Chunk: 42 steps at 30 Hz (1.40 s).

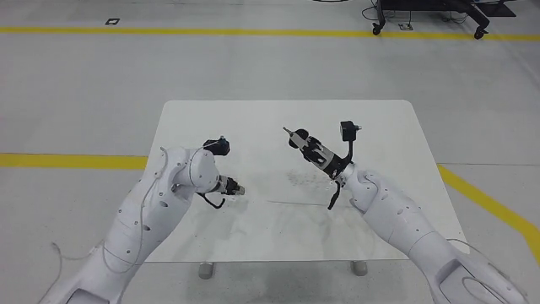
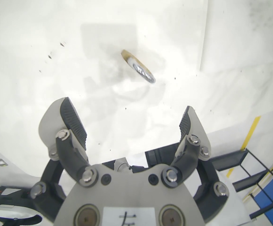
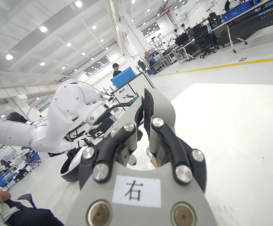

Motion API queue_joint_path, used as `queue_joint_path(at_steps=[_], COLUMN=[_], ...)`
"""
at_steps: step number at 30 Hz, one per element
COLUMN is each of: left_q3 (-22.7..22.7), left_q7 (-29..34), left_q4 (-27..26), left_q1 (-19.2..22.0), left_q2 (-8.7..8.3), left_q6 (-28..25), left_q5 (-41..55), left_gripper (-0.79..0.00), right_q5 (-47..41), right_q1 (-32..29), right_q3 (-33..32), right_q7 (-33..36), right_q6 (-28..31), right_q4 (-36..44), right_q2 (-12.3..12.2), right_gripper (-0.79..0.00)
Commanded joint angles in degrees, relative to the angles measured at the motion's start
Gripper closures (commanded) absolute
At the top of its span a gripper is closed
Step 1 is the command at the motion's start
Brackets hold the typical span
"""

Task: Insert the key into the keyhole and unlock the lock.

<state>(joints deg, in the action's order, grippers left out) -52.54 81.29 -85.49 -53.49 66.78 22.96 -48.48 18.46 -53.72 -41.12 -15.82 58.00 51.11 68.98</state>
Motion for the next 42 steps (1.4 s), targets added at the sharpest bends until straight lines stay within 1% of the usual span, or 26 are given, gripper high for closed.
queue_joint_path(at_steps=[1,3,4,6,7,12,15,17,24,25,26,27,28,32,33,34,42], left_q3=[0.68,1.31,1.71,2.64,3.18,5.38,6.27,6.84,8.26,8.47,8.63,8.79,8.94,9.55,9.72,9.9,10.74], left_q7=[-1.86,-2.51,-2.67,-2.46,-2.38,-2.17,-2.46,-2.48,-2.48,-2.42,-2.38,-2.36,-2.33,-2.19,-2.15,-2.04,-1.2], left_q4=[2.01,3.75,4.55,5.63,6.17,8.61,9.41,9.89,11.8,11.91,12.01,12.08,12.19,12.65,12.75,12.79,12.82], left_q1=[1.34,2.61,3.21,4.19,4.54,6.15,6.73,7.01,8.16,8.32,8.46,8.56,8.64,8.92,8.96,8.98,9.44], left_q2=[0.61,1.17,1.42,1.88,2.08,2.95,3.32,3.51,4.07,4.13,4.19,4.25,4.3,4.47,4.51,4.56,4.72], left_q6=[1.91,2.56,2.71,2.5,2.43,2.22,2.51,2.53,2.53,2.47,2.43,2.41,2.37,2.23,2.19,2.09,1.24], left_q5=[0.41,1.71,2.18,3.23,3.46,4.56,4.91,4.98,5.19,5.15,5.14,5.14,5.13,4.88,4.81,4.79,3.69], left_gripper=[-0.785,-0.785,-0.745,-0.625,-0.594,-0.508,-0.419,-0.388,-0.363,-0.329,-0.277,-0.252,-0.246,-0.172,-0.062,0.0,0.0], right_q5=[0.0,0.0,0.0,0.0,0.0,0.0,0.0,0.0,0.0,0.0,0.0,0.0,0.0,0.0,0.0,0.0,0.0], right_q1=[0.0,0.0,0.0,0.0,0.0,0.0,0.0,0.0,0.0,0.0,0.0,0.0,0.0,0.0,0.0,0.0,0.0], right_q3=[0.0,0.0,0.0,0.0,0.0,0.0,0.0,0.0,0.0,0.0,0.0,0.0,0.0,0.0,0.0,0.0,0.0], right_q7=[0.0,0.0,0.0,0.0,0.0,0.0,0.0,0.0,0.0,0.0,0.0,0.0,0.0,0.0,0.0,0.0,0.0], right_q6=[0.0,0.0,0.0,0.0,0.0,0.0,0.0,0.0,0.0,0.0,0.0,0.0,0.0,0.0,0.0,0.0,0.0], right_q4=[0.0,0.0,0.0,0.0,0.0,0.0,0.0,0.0,0.0,0.0,0.0,0.0,0.0,0.0,0.0,0.0,0.0], right_q2=[0.0,0.0,0.0,0.0,0.0,0.0,0.0,0.0,0.0,0.0,0.0,0.0,0.0,0.0,0.0,0.0,0.0], right_gripper=[0.0,0.0,0.0,0.0,0.0,0.0,0.0,0.0,0.0,0.0,0.0,0.0,0.0,0.0,0.0,0.0,0.0])
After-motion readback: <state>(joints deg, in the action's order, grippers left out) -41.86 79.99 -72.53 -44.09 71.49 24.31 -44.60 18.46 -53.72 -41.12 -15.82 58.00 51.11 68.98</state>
